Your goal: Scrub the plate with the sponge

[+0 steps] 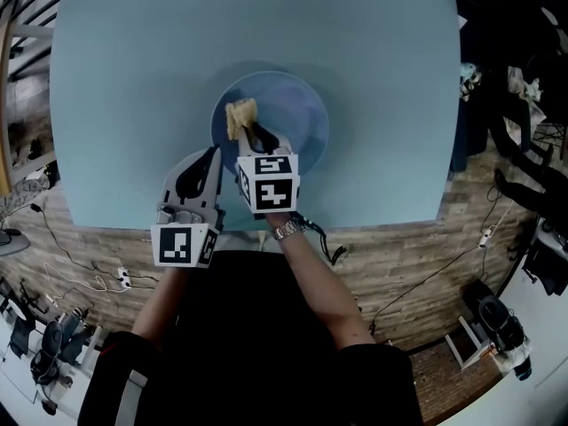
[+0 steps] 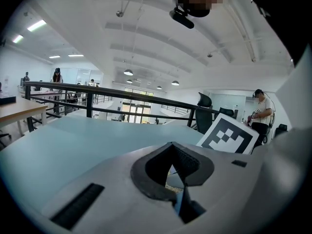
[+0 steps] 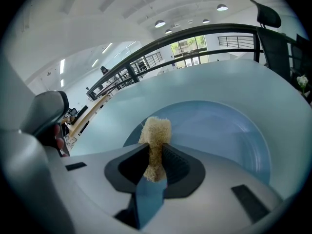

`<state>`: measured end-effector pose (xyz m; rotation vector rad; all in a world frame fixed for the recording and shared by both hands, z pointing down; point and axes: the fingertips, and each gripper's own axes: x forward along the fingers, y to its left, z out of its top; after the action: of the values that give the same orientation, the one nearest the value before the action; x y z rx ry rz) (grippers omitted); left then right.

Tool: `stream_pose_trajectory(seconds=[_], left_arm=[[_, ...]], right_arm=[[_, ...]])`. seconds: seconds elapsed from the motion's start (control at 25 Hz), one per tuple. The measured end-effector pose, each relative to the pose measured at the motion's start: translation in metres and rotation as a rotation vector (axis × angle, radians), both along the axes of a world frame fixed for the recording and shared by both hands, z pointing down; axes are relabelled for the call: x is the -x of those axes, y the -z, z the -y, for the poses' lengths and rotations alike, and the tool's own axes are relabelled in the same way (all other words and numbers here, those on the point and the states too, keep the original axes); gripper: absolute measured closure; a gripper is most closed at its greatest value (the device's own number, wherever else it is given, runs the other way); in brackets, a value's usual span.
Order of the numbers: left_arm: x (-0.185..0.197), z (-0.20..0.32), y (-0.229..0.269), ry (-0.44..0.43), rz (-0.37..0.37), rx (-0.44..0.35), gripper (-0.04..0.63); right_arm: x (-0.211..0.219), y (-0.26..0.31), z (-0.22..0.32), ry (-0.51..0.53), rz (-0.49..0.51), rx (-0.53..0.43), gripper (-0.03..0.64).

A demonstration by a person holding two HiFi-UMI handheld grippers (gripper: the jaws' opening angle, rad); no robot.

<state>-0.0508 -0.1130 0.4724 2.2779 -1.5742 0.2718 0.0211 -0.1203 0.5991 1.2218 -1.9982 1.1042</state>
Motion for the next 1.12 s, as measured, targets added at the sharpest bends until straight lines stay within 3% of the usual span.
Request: stream_pose_trajectory(seconds=[1.12], left_arm=[[-0.034,0.004,0.0,-0.065,-0.001,-0.003,0.594]], right_arm=[[-0.093,-0.001,0.004,-0.138,-0.092,0.035,0.538]])
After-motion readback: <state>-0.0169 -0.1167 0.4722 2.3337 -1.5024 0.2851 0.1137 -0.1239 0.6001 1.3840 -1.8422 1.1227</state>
